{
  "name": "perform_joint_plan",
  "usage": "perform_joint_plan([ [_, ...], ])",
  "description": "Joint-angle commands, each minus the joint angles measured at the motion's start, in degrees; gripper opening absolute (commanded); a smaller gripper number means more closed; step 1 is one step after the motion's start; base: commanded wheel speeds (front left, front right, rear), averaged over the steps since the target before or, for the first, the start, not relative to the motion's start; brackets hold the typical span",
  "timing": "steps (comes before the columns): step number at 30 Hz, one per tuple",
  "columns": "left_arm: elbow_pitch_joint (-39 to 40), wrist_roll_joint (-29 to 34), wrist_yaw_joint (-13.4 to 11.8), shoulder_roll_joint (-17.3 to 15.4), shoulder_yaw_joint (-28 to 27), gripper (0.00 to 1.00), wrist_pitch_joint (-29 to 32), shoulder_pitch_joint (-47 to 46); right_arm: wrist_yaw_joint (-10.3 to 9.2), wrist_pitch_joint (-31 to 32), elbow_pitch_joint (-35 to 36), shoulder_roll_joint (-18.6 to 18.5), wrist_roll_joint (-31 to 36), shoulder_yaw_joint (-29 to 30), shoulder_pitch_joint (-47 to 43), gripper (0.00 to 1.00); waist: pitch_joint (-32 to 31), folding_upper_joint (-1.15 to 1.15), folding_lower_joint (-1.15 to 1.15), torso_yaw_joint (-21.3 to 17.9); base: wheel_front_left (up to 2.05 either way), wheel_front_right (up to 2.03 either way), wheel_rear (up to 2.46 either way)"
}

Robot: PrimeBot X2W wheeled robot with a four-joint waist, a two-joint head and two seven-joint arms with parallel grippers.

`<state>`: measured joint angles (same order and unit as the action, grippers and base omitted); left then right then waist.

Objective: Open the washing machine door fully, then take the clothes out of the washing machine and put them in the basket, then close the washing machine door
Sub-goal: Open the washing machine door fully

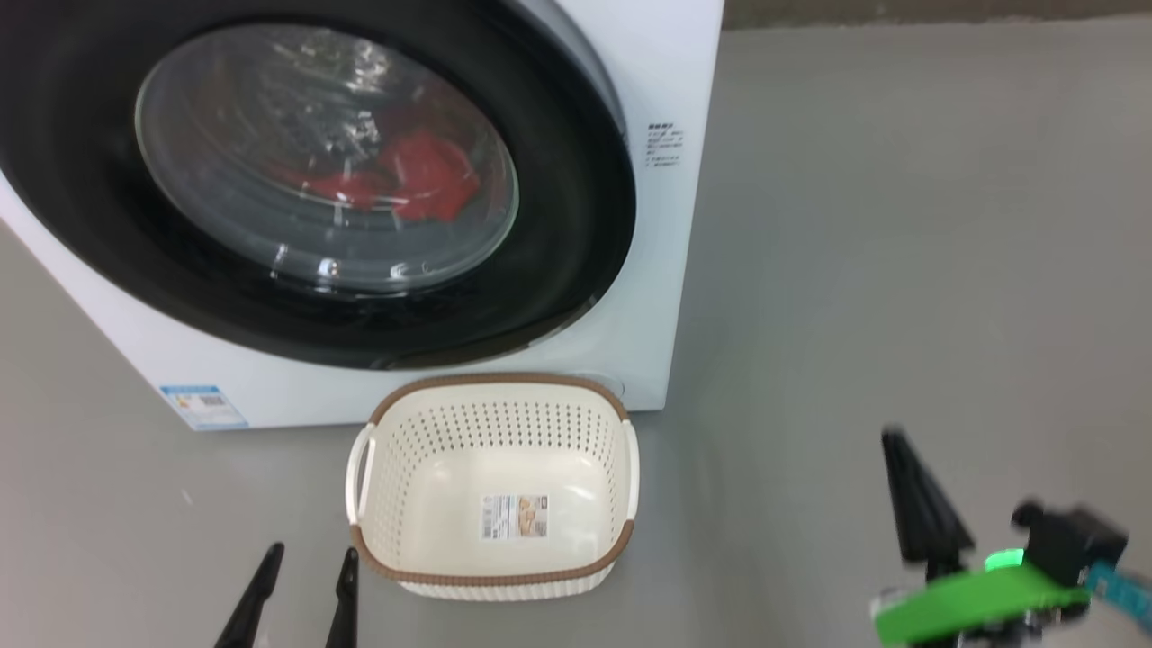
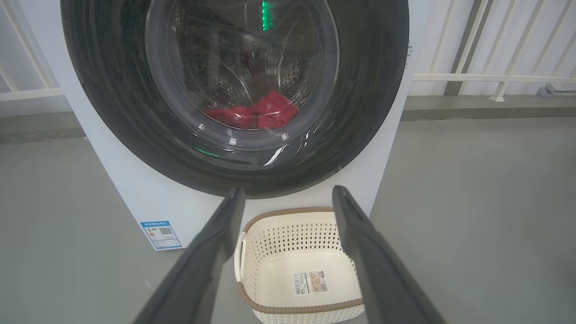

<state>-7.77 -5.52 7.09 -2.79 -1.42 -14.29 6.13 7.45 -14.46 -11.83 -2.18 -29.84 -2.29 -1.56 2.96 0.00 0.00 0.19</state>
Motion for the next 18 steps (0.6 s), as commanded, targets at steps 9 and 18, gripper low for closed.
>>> perform_joint_plan([
  [9, 1.1, -0.4, 0.3, -0.2, -1.2, 1.00, -0.7, -5.7, 0.03, -0.5, 1.3, -0.7, -4.1, -2.8, 19.3, 0.00, 5.2, 0.00, 0.00, 4.0, 0.00, 0.00, 0.00],
  [18, 0.6, -1.7, 0.4, -0.2, -0.3, 1.00, -0.7, -9.9, 0.03, -0.5, -2.5, -3.6, -8.8, -2.2, 33.1, 0.00, 9.5, 0.00, 0.00, 8.8, 0.00, 0.00, 0.00],
])
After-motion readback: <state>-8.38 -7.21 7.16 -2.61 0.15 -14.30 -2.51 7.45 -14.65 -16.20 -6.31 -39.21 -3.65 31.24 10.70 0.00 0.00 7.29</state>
